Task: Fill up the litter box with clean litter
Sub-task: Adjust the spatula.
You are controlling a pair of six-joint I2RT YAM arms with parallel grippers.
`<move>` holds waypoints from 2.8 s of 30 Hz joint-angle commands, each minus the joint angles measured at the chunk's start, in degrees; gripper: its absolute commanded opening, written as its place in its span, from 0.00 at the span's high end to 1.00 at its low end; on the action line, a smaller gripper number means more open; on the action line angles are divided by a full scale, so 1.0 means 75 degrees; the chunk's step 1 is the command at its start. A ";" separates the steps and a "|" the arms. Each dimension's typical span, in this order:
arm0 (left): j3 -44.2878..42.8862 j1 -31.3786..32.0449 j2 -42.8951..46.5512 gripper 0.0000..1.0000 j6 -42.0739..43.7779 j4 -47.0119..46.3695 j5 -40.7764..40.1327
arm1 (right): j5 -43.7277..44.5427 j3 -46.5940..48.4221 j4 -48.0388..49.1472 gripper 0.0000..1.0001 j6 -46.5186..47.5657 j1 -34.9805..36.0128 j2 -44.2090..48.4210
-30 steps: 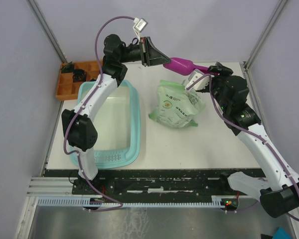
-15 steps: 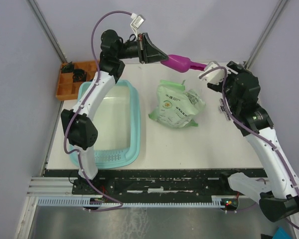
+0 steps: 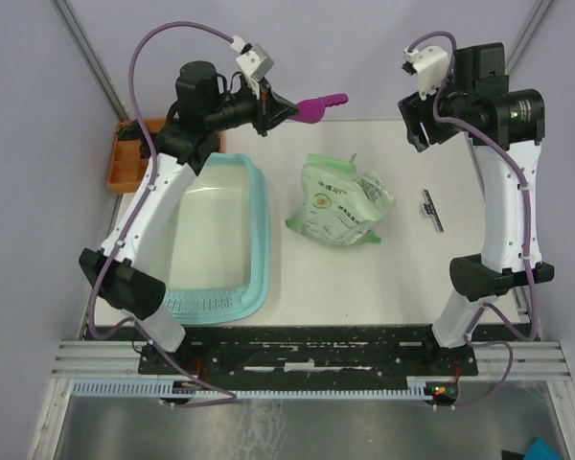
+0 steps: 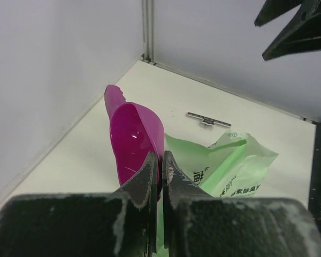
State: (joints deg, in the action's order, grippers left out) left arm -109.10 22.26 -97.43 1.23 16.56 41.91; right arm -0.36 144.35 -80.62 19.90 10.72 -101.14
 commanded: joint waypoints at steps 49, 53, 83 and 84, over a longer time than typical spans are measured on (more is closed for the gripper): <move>0.2807 0.7421 0.2154 0.97 0.6958 -0.2751 -0.9716 | -1.1835 -0.0990 0.8398 0.35 -1.1149 -0.2237 -0.2426; 0.2816 0.7415 0.2139 0.97 0.6999 -0.2846 -0.9709 | -1.1835 -0.1617 0.8424 0.36 -1.1120 -0.2106 -0.2136; 0.2970 0.7426 0.2009 0.97 0.6971 -0.2944 -0.9541 | -1.1832 -0.2164 0.8207 0.39 -1.1090 -0.2008 -0.1042; 0.2979 0.7431 0.1989 0.97 0.6997 -0.2952 -0.9551 | -1.1834 -0.2236 0.8190 0.39 -1.1091 -0.2047 -0.0938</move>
State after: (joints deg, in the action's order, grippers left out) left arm -85.67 78.59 -82.78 51.86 -1.10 -28.77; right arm -85.80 127.96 -19.51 -64.14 -3.92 -115.66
